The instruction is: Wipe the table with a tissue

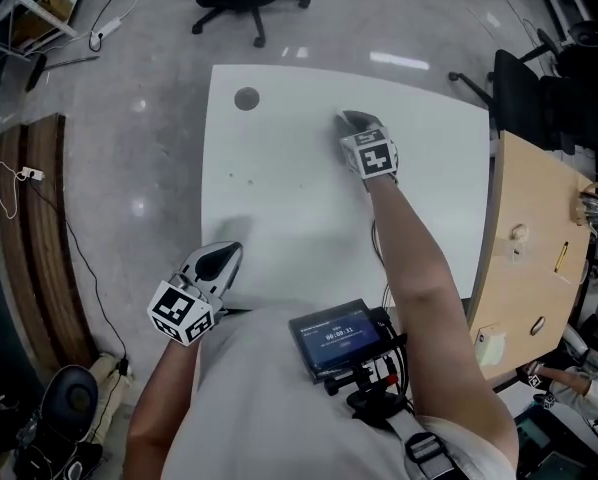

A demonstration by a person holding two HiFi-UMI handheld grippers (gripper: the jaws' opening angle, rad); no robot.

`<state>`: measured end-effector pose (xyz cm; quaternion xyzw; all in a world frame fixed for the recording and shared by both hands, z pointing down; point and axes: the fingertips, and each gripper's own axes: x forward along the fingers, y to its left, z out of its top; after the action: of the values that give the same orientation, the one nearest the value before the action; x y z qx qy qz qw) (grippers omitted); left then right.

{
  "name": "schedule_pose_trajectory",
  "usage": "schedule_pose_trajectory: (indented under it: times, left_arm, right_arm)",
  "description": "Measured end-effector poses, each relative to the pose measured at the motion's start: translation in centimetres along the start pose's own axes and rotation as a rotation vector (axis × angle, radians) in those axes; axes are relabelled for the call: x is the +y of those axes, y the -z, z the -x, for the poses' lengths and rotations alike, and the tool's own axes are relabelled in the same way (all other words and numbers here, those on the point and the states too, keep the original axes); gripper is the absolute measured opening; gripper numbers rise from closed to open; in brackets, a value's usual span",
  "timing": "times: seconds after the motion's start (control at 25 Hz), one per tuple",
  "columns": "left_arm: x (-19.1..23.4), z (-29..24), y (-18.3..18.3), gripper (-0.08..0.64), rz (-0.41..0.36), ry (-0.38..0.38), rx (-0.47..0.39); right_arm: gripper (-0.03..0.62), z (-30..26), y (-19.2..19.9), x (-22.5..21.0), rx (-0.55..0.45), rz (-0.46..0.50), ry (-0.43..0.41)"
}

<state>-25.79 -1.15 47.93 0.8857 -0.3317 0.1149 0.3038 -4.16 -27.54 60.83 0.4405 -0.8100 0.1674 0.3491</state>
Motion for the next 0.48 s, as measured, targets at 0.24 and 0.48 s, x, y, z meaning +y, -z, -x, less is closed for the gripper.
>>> schedule_pose_trajectory:
  times: [0.24,0.48]
  left_arm:
    - [-0.3,0.0,0.6,0.006,0.003,-0.002,0.007]
    - [-0.7,-0.2,0.5,0.006,0.000,0.002,0.000]
  right_arm:
    - [0.064,3.8,4.7,-9.9,0.036,-0.186,0.262]
    - [0.064,6.9,4.2,-9.9,-0.152,-0.521,0.183]
